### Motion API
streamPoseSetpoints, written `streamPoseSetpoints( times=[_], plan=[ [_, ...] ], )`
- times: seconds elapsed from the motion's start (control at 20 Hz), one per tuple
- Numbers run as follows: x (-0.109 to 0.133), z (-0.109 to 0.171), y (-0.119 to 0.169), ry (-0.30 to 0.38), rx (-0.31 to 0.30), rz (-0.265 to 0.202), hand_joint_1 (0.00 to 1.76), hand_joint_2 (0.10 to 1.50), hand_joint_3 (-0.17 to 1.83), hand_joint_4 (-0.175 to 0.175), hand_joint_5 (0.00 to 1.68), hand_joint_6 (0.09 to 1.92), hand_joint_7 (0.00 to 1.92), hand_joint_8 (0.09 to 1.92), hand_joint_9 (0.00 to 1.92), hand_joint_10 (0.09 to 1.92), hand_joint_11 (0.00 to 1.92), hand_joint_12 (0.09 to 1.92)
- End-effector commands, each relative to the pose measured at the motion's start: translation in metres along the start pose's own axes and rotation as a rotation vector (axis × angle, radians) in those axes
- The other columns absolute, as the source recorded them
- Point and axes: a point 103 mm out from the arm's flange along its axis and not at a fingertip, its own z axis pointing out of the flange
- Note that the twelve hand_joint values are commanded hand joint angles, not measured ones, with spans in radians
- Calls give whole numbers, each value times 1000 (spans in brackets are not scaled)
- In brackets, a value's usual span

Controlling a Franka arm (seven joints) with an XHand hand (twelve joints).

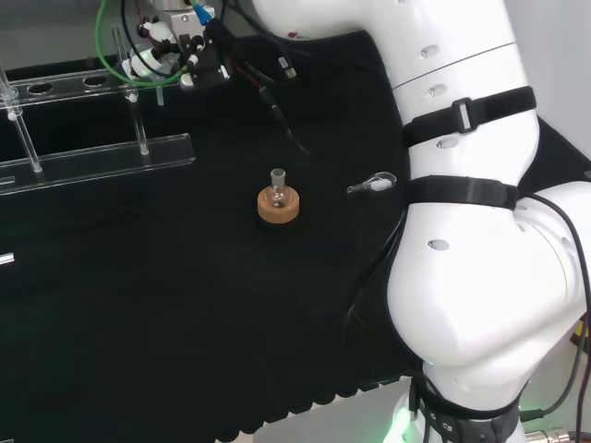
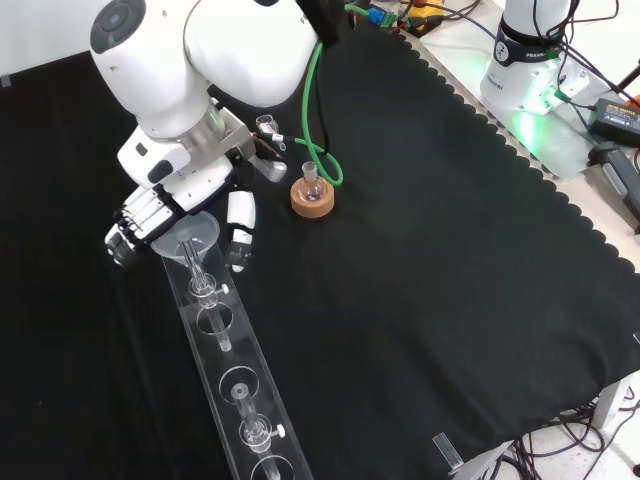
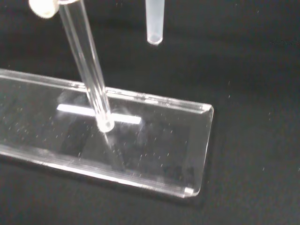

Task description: Pick up the funnel from the transparent funnel stand.

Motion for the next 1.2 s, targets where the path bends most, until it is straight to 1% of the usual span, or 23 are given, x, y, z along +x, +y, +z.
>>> streamPoseSetpoints(
  times=[0.05, 0.1, 0.2, 0.25, 0.3, 0.35, 0.4, 0.45, 0.5, 0.55, 0.7, 0.75, 0.85, 0.95, 1.05, 1.1, 1.2],
  plan=[
    [-6, -7, 9, -49, -54, 20, 213, 781, 3, -27, 135, 87, 59, 87, 40, 840, 393, 1493],
    [-8, -6, 10, -62, -70, 35, 223, 784, 4, -35, 182, 87, 69, 171, 92, 897, 459, 1465],
    [-9, -7, 12, -67, -92, 51, 255, 794, 6, -54, 278, 87, 36, 572, 220, 962, 592, 1403],
    [-10, -6, 12, -67, -98, 49, 266, 797, 7, -61, 312, 87, 19, 724, 267, 980, 640, 1378],
    [-9, -3, 13, -84, -87, 45, 274, 799, 7, -66, 335, 87, 12, 817, 296, 990, 671, 1365],
    [-9, -2, 14, -99, -78, 44, 279, 801, 7, -70, 351, 87, 14, 871, 316, 997, 692, 1358],
    [-7, -1, 15, -116, -70, 49, 283, 802, 8, -73, 364, 87, 21, 904, 332, 1003, 707, 1356],
    [-6, -2, 16, -116, -66, 46, 285, 803, 8, -75, 373, 87, 29, 929, 347, 1005, 721, 1350],
    [-16, 0, 14, -98, -74, 53, 288, 804, 8, -77, 381, 87, 44, 949, 369, 1009, 740, 1348],
    [-19, 0, 14, -90, -81, 53, 290, 805, 9, -81, 392, 87, 64, 968, 400, 1012, 768, 1339],
    [-17, -1, 15, -99, -96, 54, 300, 809, 10, -91, 420, 87, 126, 1008, 496, 1013, 866, 1306],
    [-14, -2, 14, -112, -116, 73, 307, 810, 10, -95, 426, 87, 146, 1021, 537, 1011, 913, 1285],
    [-17, -3, 14, -112, -142, 75, 333, 815, 12, -111, 441, 87, 195, 1050, 646, 1010, 1043, 1222],
    [-22, -2, 14, -102, -132, 67, 369, 822, 16, -133, 468, 87, 278, 1091, 805, 1030, 1204, 1185],
    [-28, -2, 15, -86, -131, 61, 395, 827, 18, -151, 495, 87, 377, 1138, 943, 1069, 1318, 1190],
    [-29, -1, 15, -87, -135, 60, 405, 829, 19, -158, 505, 87, 422, 1158, 994, 1086, 1357, 1196],
    [-28, -2, 16, -112, -166, 61, 466, 832, 20, -170, 550, 104, 569, 1225, 1139, 1123, 1496, 1207]
  ],
)
